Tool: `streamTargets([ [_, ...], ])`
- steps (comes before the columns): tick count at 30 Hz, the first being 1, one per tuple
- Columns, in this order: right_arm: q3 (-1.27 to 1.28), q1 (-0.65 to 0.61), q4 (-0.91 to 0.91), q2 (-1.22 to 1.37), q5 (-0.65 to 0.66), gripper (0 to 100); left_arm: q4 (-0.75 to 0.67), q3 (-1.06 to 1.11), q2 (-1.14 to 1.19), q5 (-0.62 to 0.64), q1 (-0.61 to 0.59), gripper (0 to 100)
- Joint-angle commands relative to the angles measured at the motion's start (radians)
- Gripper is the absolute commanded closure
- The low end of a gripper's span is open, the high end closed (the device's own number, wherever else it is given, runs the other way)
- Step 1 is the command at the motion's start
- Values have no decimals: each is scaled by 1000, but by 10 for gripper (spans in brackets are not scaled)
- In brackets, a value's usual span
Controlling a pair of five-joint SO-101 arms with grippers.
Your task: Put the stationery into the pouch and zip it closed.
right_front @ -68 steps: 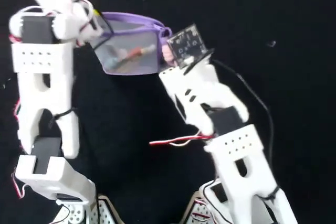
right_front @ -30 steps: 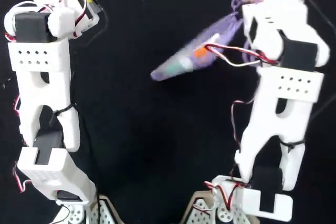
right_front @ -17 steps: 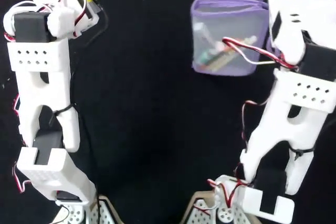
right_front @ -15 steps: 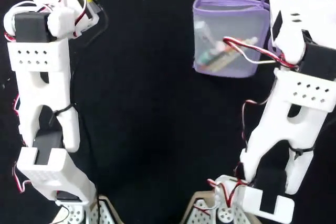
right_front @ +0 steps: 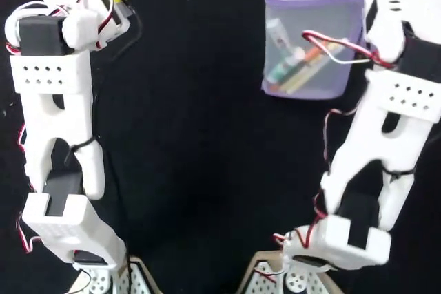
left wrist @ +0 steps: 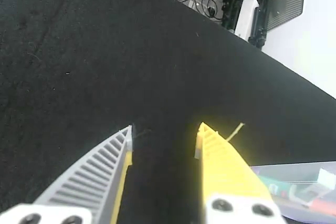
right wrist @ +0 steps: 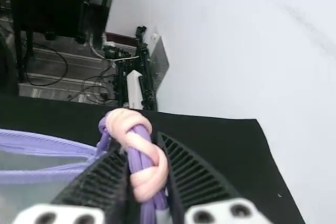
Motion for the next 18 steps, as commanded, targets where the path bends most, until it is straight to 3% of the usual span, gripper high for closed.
streamTargets([
  [1,-142,8,28,28,-9,987,-2,1,-5,9,13,798],
  [11,-343,-249,25,245,-195,987,5,1,-6,9,1,798],
  [18,-476,-442,117,331,-276,987,-2,-8,-14,9,-114,798],
])
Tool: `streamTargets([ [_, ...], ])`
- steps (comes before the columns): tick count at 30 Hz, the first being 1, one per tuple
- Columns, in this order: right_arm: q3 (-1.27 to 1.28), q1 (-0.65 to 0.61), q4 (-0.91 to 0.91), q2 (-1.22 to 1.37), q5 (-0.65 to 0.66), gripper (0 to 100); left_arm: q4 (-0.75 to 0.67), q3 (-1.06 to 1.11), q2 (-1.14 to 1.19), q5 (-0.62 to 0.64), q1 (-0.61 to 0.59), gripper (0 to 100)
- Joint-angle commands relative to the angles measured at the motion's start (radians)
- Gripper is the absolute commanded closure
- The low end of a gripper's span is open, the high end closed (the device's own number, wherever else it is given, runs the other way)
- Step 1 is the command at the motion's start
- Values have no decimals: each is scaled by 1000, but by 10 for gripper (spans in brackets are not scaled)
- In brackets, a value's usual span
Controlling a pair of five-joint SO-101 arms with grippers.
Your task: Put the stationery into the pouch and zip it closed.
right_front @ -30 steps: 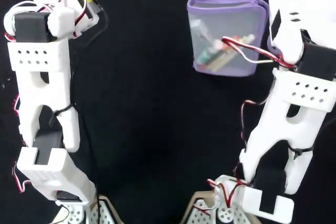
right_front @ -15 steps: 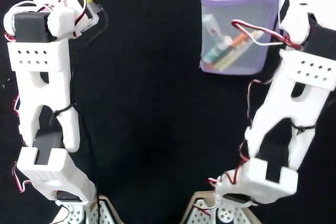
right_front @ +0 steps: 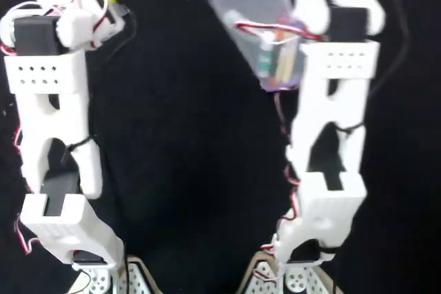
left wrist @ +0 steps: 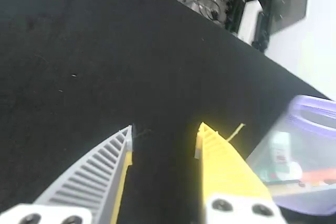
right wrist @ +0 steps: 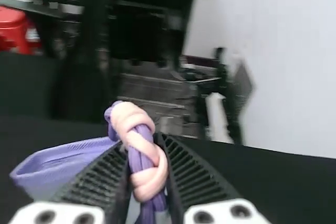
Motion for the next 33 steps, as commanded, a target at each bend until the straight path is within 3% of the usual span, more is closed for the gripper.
streamTargets([
  [1,-93,-94,72,-10,-15,987,-2,-8,-14,11,-70,798],
  [12,-228,-120,382,-7,64,987,17,2,-8,12,-39,799],
  [20,-237,-106,460,-7,66,987,110,5,-15,12,133,798],
  [33,-236,-101,525,-12,74,987,101,266,-170,8,371,799],
])
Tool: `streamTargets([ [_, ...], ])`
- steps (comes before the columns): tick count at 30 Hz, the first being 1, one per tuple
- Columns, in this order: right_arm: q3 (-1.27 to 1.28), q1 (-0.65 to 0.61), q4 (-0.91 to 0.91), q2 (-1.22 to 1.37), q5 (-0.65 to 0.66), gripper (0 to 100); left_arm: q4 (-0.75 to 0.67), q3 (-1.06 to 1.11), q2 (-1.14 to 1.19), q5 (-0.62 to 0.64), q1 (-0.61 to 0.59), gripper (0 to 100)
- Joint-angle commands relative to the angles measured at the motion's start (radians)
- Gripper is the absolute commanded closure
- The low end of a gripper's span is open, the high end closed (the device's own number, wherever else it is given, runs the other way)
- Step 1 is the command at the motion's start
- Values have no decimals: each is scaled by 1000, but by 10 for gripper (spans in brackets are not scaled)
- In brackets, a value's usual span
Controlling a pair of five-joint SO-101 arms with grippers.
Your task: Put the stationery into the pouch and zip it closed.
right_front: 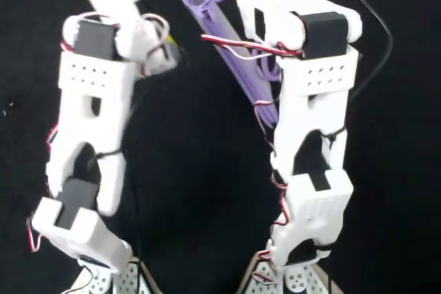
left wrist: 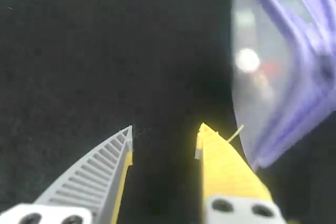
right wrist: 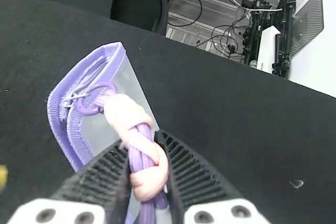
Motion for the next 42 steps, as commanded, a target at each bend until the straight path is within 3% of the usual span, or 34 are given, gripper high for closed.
streamTargets([
  [1,-47,11,8,-16,11,987,-15,33,-92,-5,74,800],
  [7,-67,20,35,-16,14,987,-206,302,-183,-60,180,801],
  [15,-107,32,35,-10,61,987,-767,862,-413,-61,213,801],
  [18,-99,32,31,-7,61,987,-954,1058,-549,-117,213,801],
  [27,-107,31,9,48,63,987,-1399,1558,-1002,-158,272,796],
  [33,-107,31,9,58,63,987,-1453,1615,-1115,-158,326,796],
  [42,-108,32,14,56,61,987,-1639,1518,-891,-160,274,799],
])
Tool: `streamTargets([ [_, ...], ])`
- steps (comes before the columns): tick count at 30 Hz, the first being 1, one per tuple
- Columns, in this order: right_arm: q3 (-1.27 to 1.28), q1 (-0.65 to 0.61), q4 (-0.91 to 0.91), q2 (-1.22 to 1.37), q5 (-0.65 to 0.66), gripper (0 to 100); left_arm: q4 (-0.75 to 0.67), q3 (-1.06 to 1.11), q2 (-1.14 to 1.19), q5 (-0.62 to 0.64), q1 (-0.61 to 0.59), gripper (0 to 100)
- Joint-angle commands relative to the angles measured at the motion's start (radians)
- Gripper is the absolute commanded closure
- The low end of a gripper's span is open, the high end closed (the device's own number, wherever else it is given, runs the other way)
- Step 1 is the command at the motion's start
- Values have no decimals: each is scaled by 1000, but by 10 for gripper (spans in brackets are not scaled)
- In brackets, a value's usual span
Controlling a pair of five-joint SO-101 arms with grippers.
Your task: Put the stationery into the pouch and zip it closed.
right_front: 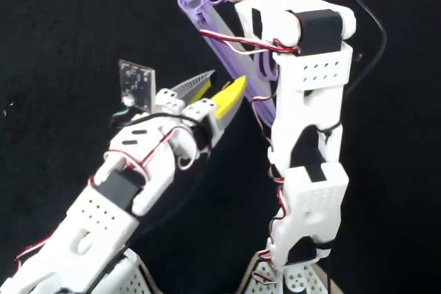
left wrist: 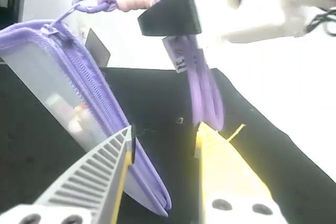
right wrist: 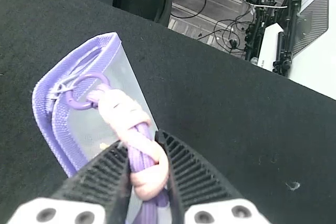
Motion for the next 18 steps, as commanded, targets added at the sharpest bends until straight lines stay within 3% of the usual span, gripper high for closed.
streamTargets([
  [1,-41,34,-15,-12,6,987,-86,-110,117,-9,-58,799],
  [6,-77,64,-11,-12,6,987,-104,-223,249,-9,-117,801],
  [18,-150,77,46,-2,8,987,-104,-367,410,-9,-79,802],
])
